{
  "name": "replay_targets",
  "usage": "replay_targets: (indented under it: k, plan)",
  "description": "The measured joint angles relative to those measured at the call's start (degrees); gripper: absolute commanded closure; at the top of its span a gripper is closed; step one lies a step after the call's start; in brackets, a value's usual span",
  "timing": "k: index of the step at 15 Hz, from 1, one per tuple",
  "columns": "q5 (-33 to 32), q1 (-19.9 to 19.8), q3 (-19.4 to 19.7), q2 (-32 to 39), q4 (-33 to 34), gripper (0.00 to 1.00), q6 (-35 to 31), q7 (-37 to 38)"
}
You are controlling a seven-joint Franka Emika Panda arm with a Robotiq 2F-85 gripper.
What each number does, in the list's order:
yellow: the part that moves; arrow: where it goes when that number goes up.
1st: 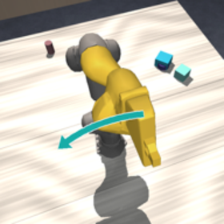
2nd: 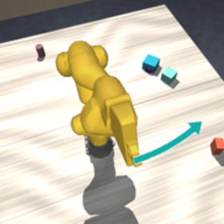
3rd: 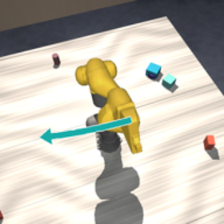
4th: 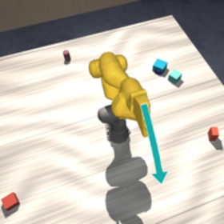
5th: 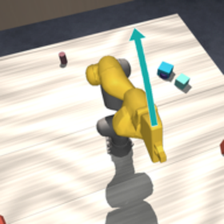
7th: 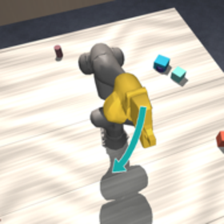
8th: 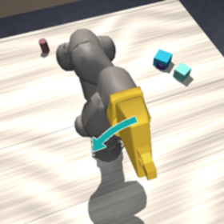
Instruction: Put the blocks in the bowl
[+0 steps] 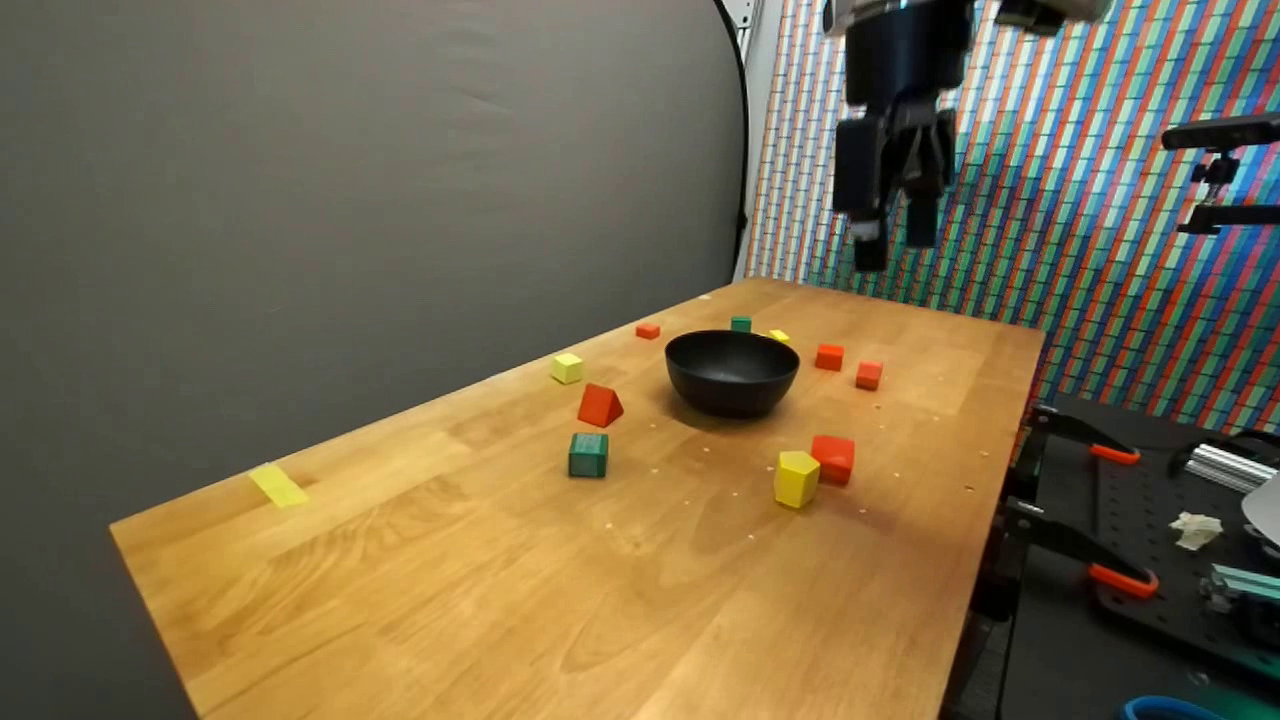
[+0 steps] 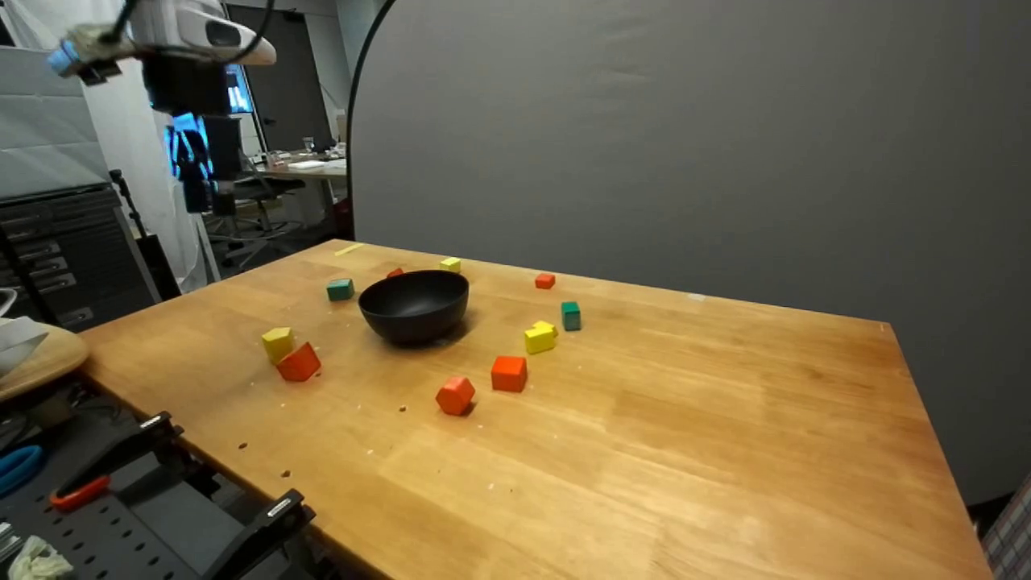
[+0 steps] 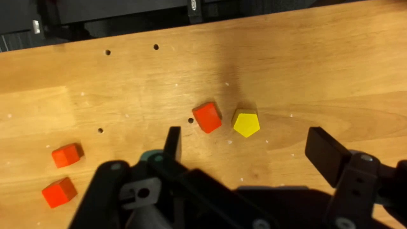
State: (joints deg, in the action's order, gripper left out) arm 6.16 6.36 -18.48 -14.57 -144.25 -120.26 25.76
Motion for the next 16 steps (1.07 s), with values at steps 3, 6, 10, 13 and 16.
replay_targets:
  k: [3, 6, 10, 13, 16]
  plan:
    - [-0.46, 0.58, -0.17, 11.83, -0.04, 0.0, -9.74, 3.23]
    - [-1.21, 1.32, 0.33, 20.13, 1.77, 0.0, -13.32, 3.33]
    - [-1.4, 2.9, 2.06, 21.68, 2.6, 0.0, -13.43, 3.34]
    - [-1.41, 4.12, 3.63, 24.3, 3.13, 0.0, -14.31, 3.3]
    - [-1.38, 4.51, 4.85, 29.0, 4.86, 0.0, -16.27, 2.77]
